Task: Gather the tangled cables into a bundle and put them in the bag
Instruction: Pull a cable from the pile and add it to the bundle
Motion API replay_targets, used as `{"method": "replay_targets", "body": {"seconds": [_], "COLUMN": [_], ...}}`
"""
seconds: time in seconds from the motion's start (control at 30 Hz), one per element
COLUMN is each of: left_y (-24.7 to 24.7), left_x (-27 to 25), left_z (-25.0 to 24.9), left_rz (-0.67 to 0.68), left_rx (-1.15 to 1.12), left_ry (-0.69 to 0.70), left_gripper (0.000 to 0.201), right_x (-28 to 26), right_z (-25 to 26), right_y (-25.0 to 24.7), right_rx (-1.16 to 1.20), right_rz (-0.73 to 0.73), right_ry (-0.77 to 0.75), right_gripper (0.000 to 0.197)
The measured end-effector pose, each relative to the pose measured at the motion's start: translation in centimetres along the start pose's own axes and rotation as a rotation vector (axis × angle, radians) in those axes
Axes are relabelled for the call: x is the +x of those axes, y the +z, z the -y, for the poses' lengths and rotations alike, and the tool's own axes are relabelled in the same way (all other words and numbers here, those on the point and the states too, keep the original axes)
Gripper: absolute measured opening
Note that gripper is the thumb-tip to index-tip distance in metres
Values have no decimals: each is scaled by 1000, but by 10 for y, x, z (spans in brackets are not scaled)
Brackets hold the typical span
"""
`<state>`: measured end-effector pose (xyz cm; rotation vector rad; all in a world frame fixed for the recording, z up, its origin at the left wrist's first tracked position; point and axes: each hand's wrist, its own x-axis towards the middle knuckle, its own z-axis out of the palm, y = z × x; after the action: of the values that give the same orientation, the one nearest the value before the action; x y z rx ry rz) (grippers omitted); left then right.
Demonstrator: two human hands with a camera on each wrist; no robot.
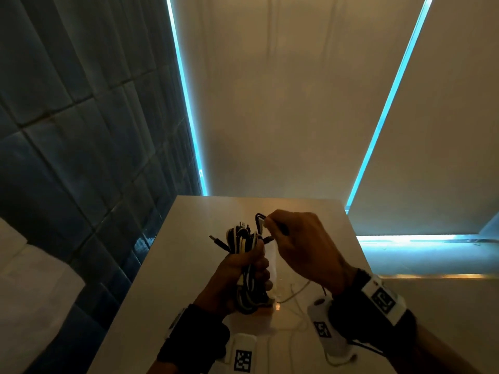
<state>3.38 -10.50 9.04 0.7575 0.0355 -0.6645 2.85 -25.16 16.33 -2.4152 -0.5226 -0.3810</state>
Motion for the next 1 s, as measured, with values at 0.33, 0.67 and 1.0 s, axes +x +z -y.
{"method": "replay_targets", "body": {"seconds": [0.33, 0.67, 1.0], "left_y": [10, 5, -11], "left_x": [0, 8, 15], "left_z": [0, -19, -46], "left_rz": [58, -304, -394], "left_rx": [-197, -53, 73], "left_ry": [149, 165, 482], "left_gripper": [28, 33, 33], "right_x": [-10, -24, -74], "right_z": [13, 30, -16], "right_y": [19, 27, 41], "right_rx": [-286, -260, 302], "right_rz": [226, 342, 397], "right_ry": [-207, -161, 167], "right_gripper": [37, 22, 29]}}
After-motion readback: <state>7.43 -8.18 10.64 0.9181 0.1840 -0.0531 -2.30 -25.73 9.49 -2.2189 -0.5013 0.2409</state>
